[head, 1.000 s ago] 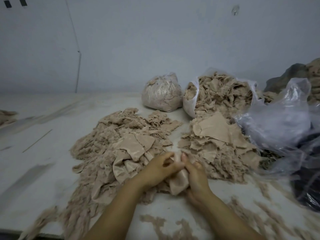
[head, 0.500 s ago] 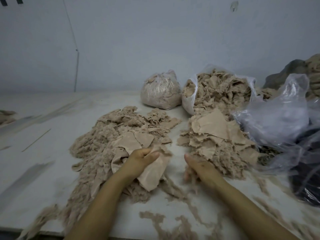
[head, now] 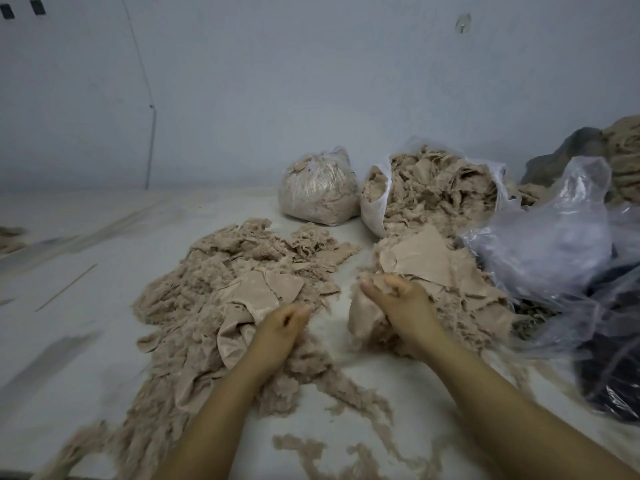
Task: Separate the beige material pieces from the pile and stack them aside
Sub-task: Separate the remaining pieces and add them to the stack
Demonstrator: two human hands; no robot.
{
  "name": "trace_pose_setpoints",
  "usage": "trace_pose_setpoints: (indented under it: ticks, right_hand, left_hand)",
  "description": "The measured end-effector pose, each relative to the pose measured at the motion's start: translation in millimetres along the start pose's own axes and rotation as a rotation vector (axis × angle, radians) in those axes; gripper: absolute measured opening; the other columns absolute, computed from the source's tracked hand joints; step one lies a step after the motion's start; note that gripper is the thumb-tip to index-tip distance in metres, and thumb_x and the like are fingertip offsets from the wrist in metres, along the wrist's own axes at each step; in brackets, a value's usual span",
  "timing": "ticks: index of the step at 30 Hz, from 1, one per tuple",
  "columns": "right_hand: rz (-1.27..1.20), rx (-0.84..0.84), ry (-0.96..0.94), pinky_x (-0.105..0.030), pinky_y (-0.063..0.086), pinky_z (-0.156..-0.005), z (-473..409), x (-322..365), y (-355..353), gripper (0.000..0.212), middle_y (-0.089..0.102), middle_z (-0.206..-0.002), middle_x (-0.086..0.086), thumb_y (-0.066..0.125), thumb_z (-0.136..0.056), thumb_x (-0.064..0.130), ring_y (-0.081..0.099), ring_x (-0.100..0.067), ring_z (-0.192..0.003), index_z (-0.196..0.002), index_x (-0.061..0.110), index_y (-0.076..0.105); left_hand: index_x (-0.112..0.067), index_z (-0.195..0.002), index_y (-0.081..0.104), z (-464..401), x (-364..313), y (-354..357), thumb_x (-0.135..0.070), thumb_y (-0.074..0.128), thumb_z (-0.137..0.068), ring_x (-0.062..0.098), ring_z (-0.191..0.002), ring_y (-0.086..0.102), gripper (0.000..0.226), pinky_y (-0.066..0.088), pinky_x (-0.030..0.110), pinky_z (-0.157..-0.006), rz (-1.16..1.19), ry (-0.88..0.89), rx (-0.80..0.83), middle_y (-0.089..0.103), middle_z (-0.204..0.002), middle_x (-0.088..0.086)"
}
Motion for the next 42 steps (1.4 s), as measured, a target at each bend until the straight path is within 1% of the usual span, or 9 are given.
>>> trace_pose_setpoints:
  ticks: [4, 8, 12, 19, 24, 29, 33, 37, 42]
  right_hand:
    - [-0.013, -0.095, -0.054, -0.031, 0.033, -0.056, -40, 33, -23, 0.028, 0.044, -0.062, -0.011, 0.069, -0.086, 0.026, 0.039, -0.02, -0.056, -0.069, 0.008, 0.055]
    - [0.072, -0.205, -0.058, -0.047, 0.05, -0.08, -69, 38, -57, 0.025, 0.063, -0.086, -0.018, 0.063, -0.091, 0.027, 0.057, -0.028, -0.081, -0.095, 0.003, 0.067]
    - [0.653, -0.416, -0.005, -0.039, 0.034, -0.1, -62, 37, -72, 0.045, 0.038, -0.139, -0.015, 0.056, -0.094, 0.029, 0.037, -0.033, -0.126, -0.134, 0.014, 0.044]
    - [0.679, 0.518, 0.058, -0.02, 0.035, -0.063, 47, -58, 72, 0.035, 0.053, -0.092, 0.008, 0.069, -0.075, 0.052, 0.051, -0.011, -0.085, -0.099, 0.028, 0.057]
    - [0.648, 0.287, -0.071, -0.027, 0.044, -0.075, 35, -57, 54, 0.011, 0.064, -0.093, 0.002, 0.061, -0.083, 0.012, 0.058, -0.018, -0.091, -0.089, 0.021, 0.065]
    - [0.635, 0.451, 0.018, -0.029, 0.038, -0.06, 45, -65, 61, 0.057, 0.044, -0.057, -0.002, 0.057, -0.079, 0.067, 0.041, -0.009, -0.053, -0.056, 0.015, 0.049]
    - [0.733, 0.273, 0.025, -0.026, 0.036, -0.059, 38, -71, 68, 0.035, 0.048, -0.083, 0.009, 0.06, -0.083, 0.057, 0.049, -0.01, -0.075, -0.088, 0.023, 0.052]
    - [0.726, 0.179, 0.012, -0.031, 0.036, -0.063, 32, -73, 63, 0.025, 0.051, -0.08, -0.001, 0.052, -0.096, 0.028, 0.052, -0.021, -0.078, -0.075, 0.018, 0.043]
    - [0.476, 0.026, 0.013, -0.019, 0.028, -0.049, 28, -71, 27, 0.03, 0.042, -0.063, 0.003, 0.05, -0.098, 0.021, 0.037, -0.011, -0.057, -0.072, 0.014, 0.037]
  left_hand:
    - [-0.033, -0.092, 0.064, 10, -5, 28, -0.03, 0.067, -0.087, -0.006, -0.084, 0.058, 0.006, 0.047, 0.019, -0.078, -0.215, 0.073, 0.316, 0.064, -0.09, -0.023]
    - [-0.028, -0.067, 0.053, 11, 2, 20, -0.011, 0.055, -0.094, 0.001, -0.067, 0.053, 0.032, 0.039, 0.024, -0.067, -0.112, 0.017, 0.166, 0.057, -0.066, -0.015]
    - [-0.032, -0.097, 0.052, 10, 3, 4, -0.024, 0.069, -0.086, -0.01, -0.085, 0.049, 0.022, 0.036, 0.001, -0.072, -0.155, 0.009, 0.03, 0.049, -0.094, -0.019]
    - [-0.018, -0.062, 0.055, 19, 11, -8, 0.003, 0.05, -0.086, 0.006, -0.058, 0.047, 0.032, 0.035, 0.024, -0.058, -0.078, -0.049, -0.096, 0.054, -0.061, -0.006]
    - [-0.024, -0.041, 0.048, 33, 13, -19, -0.001, 0.042, -0.078, 0.0, -0.043, 0.044, 0.044, 0.035, 0.019, -0.05, -0.219, -0.073, 0.064, 0.05, -0.043, -0.008]
    - [-0.03, -0.081, 0.062, 31, 17, -18, -0.042, 0.05, -0.092, 0.005, -0.074, 0.057, 0.02, 0.043, 0.027, -0.066, -0.649, 0.018, 0.153, 0.064, -0.08, -0.009]
    - [-0.023, -0.113, 0.066, 35, 26, 3, -0.04, 0.057, -0.088, 0.016, -0.105, 0.051, 0.031, 0.04, 0.025, -0.083, -0.824, 0.122, 0.266, 0.056, -0.11, 0.0]
    - [-0.026, -0.133, 0.053, 39, 44, -4, -0.05, 0.05, -0.092, 0.018, -0.128, 0.032, 0.048, 0.026, 0.026, -0.106, -0.901, 0.075, 0.311, 0.034, -0.146, -0.008]
    - [-0.016, -0.09, 0.069, 35, 26, -15, -0.046, 0.061, -0.086, 0.014, -0.09, 0.055, 0.032, 0.045, 0.036, -0.082, -0.728, -0.005, 0.362, 0.06, -0.097, 0.0]
Point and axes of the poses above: each hand's wrist, its own z-axis away from the middle knuckle, its own y-axis out of the palm, x = y × z, the point moved 6 cm from there along -z, towards the middle knuckle
